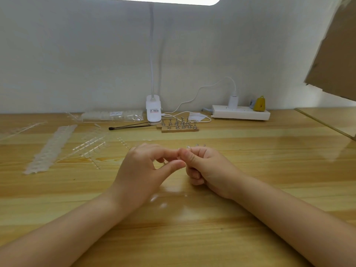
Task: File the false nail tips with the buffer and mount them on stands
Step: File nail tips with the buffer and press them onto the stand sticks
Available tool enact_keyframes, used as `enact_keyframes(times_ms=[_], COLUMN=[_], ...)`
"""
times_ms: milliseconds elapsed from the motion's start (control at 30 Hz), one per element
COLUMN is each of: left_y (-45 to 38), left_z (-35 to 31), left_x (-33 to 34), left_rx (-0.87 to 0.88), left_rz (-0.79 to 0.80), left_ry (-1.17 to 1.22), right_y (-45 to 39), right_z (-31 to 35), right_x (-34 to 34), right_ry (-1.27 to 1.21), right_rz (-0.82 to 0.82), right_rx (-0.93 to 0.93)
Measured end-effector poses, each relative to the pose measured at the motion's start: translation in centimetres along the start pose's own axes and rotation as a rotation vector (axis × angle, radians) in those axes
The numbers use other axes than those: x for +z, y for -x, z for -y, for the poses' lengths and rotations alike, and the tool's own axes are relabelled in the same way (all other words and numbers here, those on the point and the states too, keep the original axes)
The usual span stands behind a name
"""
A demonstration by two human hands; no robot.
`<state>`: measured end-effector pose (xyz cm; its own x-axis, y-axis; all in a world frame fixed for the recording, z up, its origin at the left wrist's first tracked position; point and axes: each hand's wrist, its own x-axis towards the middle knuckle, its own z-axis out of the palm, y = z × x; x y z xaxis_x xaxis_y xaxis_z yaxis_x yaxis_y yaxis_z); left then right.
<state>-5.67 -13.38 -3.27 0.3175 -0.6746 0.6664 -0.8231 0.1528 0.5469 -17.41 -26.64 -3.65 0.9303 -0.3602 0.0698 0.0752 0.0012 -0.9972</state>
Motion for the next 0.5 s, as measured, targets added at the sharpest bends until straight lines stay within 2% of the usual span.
enact_keyframes(times_ms=[100, 167, 267, 333, 433, 500], left_y=[0.1, 0.1, 0.1, 0.1, 0.1, 0.2], left_z=[0.1, 0.3, 0.7, 1.0, 1.3, 1.3], left_x=[-0.1, -0.1, -0.3, -0.3, -0.3, -0.1], left_rx=[-0.015, -0.041, 0.017, 0.078, 0.114, 0.136], left_rz=[0.002, -0.014, -0.015, -0.024, -0.04, -0.002], left_ry=[-0.001, -0.033, -0.211, -0.31, -0.347, -0.34], right_y=[0.2, 0.2, 0.2, 0.4, 0.5, 0.3], right_z=[0.3, 0.5, 0.5, 0.4, 0.1, 0.0], right_x=[0.4, 0.5, -0.7, -2.0, -2.9, -2.9], right_ry=[0.016, 0.121, 0.458, 0.745, 1.15, 1.272], right_rz=[-0.063, -0.187, -0.475, -0.589, -0.591, -0.597], right_rx=[0.016, -0.003, -0.114, -0.179, -0.195, -0.197])
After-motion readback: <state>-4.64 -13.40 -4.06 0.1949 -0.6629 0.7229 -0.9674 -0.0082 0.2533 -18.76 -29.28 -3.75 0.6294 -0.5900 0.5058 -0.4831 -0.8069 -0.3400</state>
